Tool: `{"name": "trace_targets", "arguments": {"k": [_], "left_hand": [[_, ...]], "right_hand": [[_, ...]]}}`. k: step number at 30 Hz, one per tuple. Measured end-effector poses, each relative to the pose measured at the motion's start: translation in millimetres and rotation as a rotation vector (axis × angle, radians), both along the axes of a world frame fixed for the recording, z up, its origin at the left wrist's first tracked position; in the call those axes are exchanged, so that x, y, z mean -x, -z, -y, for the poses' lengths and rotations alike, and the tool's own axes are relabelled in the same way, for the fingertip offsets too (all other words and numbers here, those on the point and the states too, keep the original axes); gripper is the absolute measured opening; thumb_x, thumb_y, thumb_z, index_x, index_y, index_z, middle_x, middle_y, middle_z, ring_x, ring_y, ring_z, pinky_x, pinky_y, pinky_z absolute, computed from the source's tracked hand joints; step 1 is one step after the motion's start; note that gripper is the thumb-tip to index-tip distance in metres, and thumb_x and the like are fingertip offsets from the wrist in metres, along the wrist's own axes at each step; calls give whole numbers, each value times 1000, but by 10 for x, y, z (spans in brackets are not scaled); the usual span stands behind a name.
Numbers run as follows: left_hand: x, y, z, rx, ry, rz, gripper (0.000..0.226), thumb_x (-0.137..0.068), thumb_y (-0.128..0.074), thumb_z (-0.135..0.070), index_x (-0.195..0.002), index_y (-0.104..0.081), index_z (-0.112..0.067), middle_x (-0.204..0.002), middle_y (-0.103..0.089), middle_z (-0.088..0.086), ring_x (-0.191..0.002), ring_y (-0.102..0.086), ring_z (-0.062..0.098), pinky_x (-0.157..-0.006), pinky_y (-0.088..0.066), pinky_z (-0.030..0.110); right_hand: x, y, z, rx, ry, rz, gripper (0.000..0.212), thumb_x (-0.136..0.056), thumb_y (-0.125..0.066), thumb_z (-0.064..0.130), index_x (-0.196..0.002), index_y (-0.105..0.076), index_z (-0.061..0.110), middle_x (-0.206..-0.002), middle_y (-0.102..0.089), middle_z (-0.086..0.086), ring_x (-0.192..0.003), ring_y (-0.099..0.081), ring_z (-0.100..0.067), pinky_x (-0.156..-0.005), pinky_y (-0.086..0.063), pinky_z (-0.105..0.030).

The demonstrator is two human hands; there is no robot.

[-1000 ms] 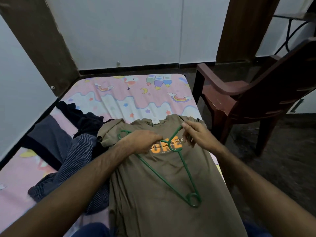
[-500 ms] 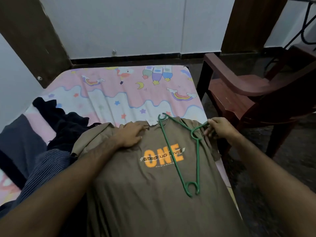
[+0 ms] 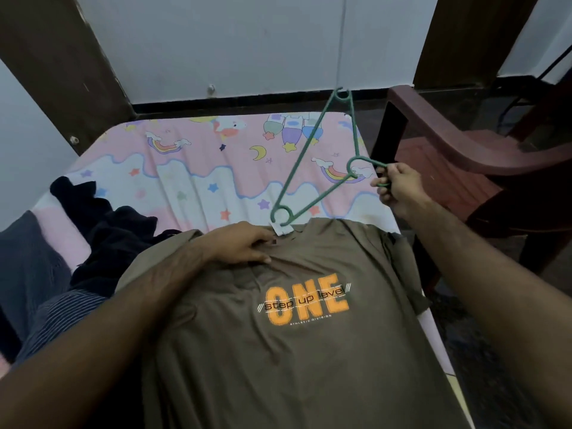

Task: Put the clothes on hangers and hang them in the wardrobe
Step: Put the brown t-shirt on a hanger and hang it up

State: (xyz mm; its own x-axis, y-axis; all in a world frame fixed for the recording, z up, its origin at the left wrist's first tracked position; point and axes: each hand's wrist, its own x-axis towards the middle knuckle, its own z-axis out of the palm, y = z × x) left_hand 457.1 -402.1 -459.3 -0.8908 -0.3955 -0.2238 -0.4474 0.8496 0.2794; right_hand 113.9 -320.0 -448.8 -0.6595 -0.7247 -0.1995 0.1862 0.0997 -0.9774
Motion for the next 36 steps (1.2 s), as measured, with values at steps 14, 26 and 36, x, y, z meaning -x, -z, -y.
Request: {"name": "trace_targets", "arguments": {"k": [14, 26, 36], "left_hand": [[-389, -150, -29, 143, -33, -230, 8, -99, -56, -38, -98, -55, -30, -81, -52, -19, -74, -48, -3, -64, -38, 25], [-945, -639, -147, 381, -233, -79, 28, -92, -46, -49, -102, -56, -26, -103, -55, -9, -97, -59, 16, -77, -44, 36], [-859, -2212, -1129, 660, 76, -461, 24, -89, -44, -29, -91, -60, -11, -94, -59, 5, -84, -55, 23, -72, -45, 35]], "right_hand": [[-626, -289, 503, -154, -534, -441, 31, -108, -45, 28, -97, -67, 9, -61, -49, -2, -42, -28, -10, -43, -21, -20], [-534, -1572, -148, -250, -843, -1119, 26, -105, -52, 35, -95, -72, 22, -71, -56, 3, -63, -50, -10, -65, -45, -23], [-1464, -3068, -1040, -38, -744, -1495, 18, -104, -56, 34, -92, -68, 25, -71, -61, 17, -70, -57, 5, -70, -42, -22]]}}
